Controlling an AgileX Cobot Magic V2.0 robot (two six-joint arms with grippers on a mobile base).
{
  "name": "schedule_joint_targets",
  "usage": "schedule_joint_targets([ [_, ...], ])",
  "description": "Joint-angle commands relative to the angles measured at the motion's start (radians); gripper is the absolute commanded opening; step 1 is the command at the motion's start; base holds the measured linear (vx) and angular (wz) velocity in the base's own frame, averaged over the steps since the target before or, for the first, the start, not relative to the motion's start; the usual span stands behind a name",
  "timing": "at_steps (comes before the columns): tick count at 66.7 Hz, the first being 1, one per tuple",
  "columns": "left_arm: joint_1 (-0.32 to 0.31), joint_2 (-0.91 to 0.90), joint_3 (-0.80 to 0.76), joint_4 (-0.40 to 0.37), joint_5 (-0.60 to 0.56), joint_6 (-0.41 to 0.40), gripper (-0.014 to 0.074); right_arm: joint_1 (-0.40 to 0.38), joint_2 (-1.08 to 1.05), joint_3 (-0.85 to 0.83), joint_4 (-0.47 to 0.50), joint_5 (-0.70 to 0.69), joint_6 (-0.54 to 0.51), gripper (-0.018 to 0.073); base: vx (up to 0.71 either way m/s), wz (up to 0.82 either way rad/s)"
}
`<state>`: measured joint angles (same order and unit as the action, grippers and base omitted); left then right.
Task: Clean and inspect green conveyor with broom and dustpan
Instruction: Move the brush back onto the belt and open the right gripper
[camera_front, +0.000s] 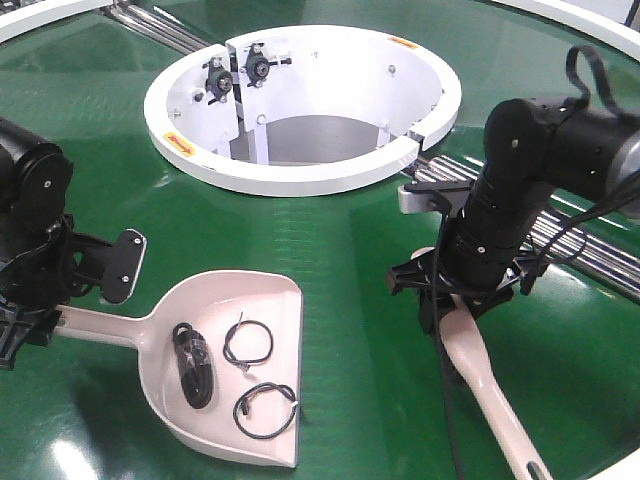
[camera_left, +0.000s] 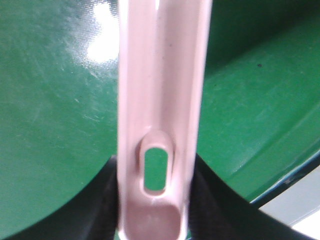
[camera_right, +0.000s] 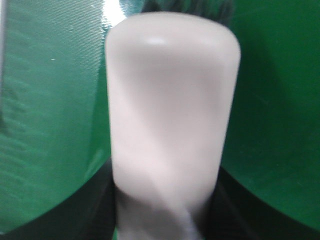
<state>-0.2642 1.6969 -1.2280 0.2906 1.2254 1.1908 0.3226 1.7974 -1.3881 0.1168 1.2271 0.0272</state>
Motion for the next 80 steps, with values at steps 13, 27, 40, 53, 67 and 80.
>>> schedule_joint_targets([
  [13, -0.01, -0.039, -0.025, -0.012, 0.021, 0.0, -0.0022, -0.018, 0.05, -0.024, 0.01, 0.024, -0.012, -0.0002, 0.0, 0.0],
  [27, -0.01, -0.039, -0.025, -0.012, 0.021, 0.0, -0.0022, -0.018, 0.093, -0.024, 0.027, 0.004, -0.012, -0.0002, 0.0, 0.0],
  [40, -0.01, -0.039, -0.025, -0.012, 0.021, 0.0, -0.0022, -0.018, 0.107, -0.024, 0.026, 0.013, -0.012, -0.0002, 0.0, 0.0],
  [53, -0.01, -0.039, -0.025, -0.012, 0.021, 0.0, -0.0022, -0.016, 0.107, -0.024, 0.023, 0.007, -0.012, 0.0006, 0.0, 0.0],
  [67, -0.01, -0.039, -0.025, -0.012, 0.021, 0.0, -0.0022, -0.016, 0.107, -0.024, 0.02, 0.006, -0.012, 0.0081, 0.0, 0.0],
  [80, -0.01, -0.039, -0.025, -0.012, 0.021, 0.0, -0.0022, -0.016, 0.107, -0.024, 0.015, 0.01, -0.019, 0.0281, 0.0, 0.0],
])
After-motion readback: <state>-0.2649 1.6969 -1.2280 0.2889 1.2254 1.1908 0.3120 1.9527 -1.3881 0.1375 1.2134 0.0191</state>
